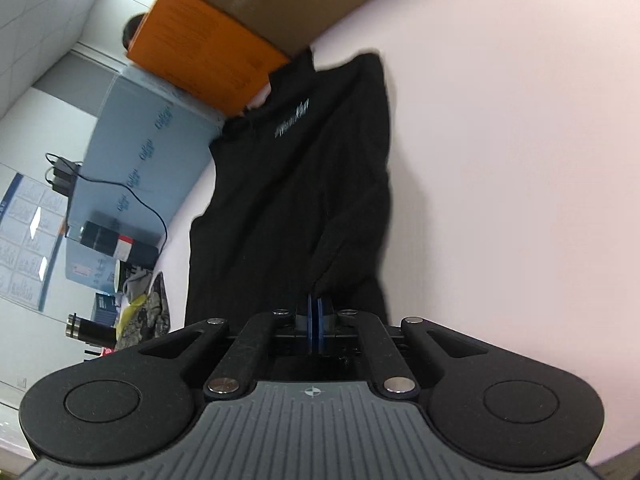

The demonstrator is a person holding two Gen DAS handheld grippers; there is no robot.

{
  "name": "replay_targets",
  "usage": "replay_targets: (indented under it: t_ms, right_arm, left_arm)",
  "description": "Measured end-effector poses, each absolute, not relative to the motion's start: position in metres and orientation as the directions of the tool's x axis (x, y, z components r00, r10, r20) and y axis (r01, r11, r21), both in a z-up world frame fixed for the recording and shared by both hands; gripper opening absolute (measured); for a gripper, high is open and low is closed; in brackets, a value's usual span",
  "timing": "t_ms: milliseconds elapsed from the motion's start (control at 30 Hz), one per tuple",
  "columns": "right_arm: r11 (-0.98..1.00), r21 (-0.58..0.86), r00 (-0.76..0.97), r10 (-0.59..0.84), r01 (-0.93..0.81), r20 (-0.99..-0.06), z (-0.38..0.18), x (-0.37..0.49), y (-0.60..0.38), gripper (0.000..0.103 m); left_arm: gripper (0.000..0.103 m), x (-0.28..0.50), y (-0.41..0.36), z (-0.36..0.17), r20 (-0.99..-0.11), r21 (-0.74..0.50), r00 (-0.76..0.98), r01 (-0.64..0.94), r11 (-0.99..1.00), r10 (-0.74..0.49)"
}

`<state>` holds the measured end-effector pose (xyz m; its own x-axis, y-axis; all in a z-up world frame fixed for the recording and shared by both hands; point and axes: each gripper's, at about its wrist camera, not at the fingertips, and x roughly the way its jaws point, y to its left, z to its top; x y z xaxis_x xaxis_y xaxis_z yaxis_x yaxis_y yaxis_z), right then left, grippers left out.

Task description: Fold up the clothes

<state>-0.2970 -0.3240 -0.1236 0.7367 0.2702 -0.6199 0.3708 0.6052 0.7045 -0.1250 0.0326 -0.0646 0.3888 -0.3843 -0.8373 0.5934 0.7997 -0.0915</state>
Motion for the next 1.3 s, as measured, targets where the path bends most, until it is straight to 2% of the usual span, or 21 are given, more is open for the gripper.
replay_targets:
  t_ms: [67,167,233,267,333,367,400,467,633,733,867,900,933,967,1000,1033,1133,1233,1300]
  right_arm:
    - [0.668,0.615,0.698,0.197,0.419,-0.689,-0.116,-0.314,-0.342,0.003]
    - [0.78,0.371,0.52,0.069,0.504,-0.852,-0.126,-0.326,-0.363,0.007]
    - [0.798,0.323,0.491,0.038,0.509,-0.87,-0.131,-0.335,-0.37,0.007]
    - [0.803,0.328,0.496,0.046,0.498,-0.867,-0.132,-0.338,-0.372,0.009]
    - [0.786,0.376,0.536,0.068,0.491,-0.841,-0.131,-0.344,-0.374,0.024]
    - [0.773,0.422,0.57,0.097,0.473,-0.816,-0.131,-0.347,-0.375,0.043]
    - [0.76,0.475,0.604,0.137,0.445,-0.785,-0.131,-0.349,-0.375,0.055]
    - [0.727,0.555,0.63,0.218,0.405,-0.745,-0.134,-0.35,-0.373,0.057]
    - [0.596,0.709,0.658,0.367,0.376,-0.658,-0.15,-0.345,-0.375,0.06]
    - [0.484,0.786,0.681,0.425,0.386,-0.596,-0.159,-0.342,-0.381,0.071]
    - [0.407,0.824,0.687,0.464,0.395,-0.559,-0.167,-0.334,-0.385,0.072]
    - [0.41,0.825,0.686,0.468,0.39,-0.557,-0.167,-0.332,-0.384,0.07]
    - [0.425,0.821,0.683,0.468,0.382,-0.56,-0.167,-0.33,-0.383,0.064]
    - [0.442,0.813,0.676,0.467,0.38,-0.57,-0.168,-0.33,-0.382,0.039]
    - [0.438,0.812,0.665,0.477,0.387,-0.574,-0.171,-0.328,-0.382,0.008]
    - [0.427,0.816,0.662,0.485,0.39,-0.571,-0.173,-0.327,-0.383,0.007]
    - [0.417,0.854,0.697,0.51,0.312,-0.504,-0.155,-0.323,-0.383,0.007]
    - [0.42,0.887,0.73,0.543,0.192,-0.415,-0.121,-0.315,-0.385,0.007]
    - [0.446,0.88,0.7,0.577,0.161,-0.42,-0.108,-0.311,-0.384,0.007]
  left_arm:
    - [0.086,-0.125,0.033,-0.066,-0.833,-0.099,0.392,0.59,0.801,-0.391]
    - [0.089,-0.127,0.033,-0.068,-0.827,-0.093,0.4,0.596,0.798,-0.395]
    - [0.089,-0.131,0.032,-0.067,-0.833,-0.067,0.404,0.605,0.793,-0.379]
    - [0.089,-0.135,0.036,-0.064,-0.836,-0.058,0.408,0.601,0.797,-0.368]
    - [0.089,-0.147,0.049,-0.054,-0.832,-0.051,0.425,0.582,0.812,-0.357]
    - [0.089,-0.154,0.058,-0.049,-0.828,-0.051,0.436,0.569,0.821,-0.353]
    - [0.089,-0.161,0.069,-0.043,-0.822,-0.059,0.449,0.548,0.835,-0.352]
    - [0.089,-0.172,0.091,-0.034,-0.816,-0.103,0.463,0.47,0.876,-0.345]
    - [0.089,-0.17,0.124,-0.046,-0.803,-0.367,0.45,0.147,0.919,-0.392]
    - [0.09,-0.16,0.126,-0.062,-0.788,-0.489,0.453,-0.046,0.871,-0.418]
    - [0.094,-0.154,0.111,-0.061,-0.783,-0.486,0.463,-0.041,0.873,-0.415]
    - [0.094,-0.153,0.107,-0.06,-0.785,-0.481,0.456,-0.023,0.876,-0.419]
    - [0.08,-0.152,0.102,-0.06,-0.785,-0.477,0.449,0.0,0.879,-0.426]
    - [0.043,-0.15,0.099,-0.061,-0.787,-0.47,0.441,0.022,0.882,-0.43]
    - [0.023,-0.146,0.097,-0.062,-0.795,-0.457,0.43,0.037,0.888,-0.427]
    - [0.003,-0.142,0.098,-0.062,-0.803,-0.449,0.42,0.039,0.893,-0.422]
    - [0.004,-0.133,0.113,-0.046,-0.77,-0.475,0.463,0.044,0.879,-0.439]
    - [0.004,-0.127,0.13,-0.013,-0.739,-0.45,0.522,0.087,0.889,-0.426]
    - [0.004,-0.126,0.139,0.001,-0.747,-0.42,0.525,0.101,0.902,-0.407]
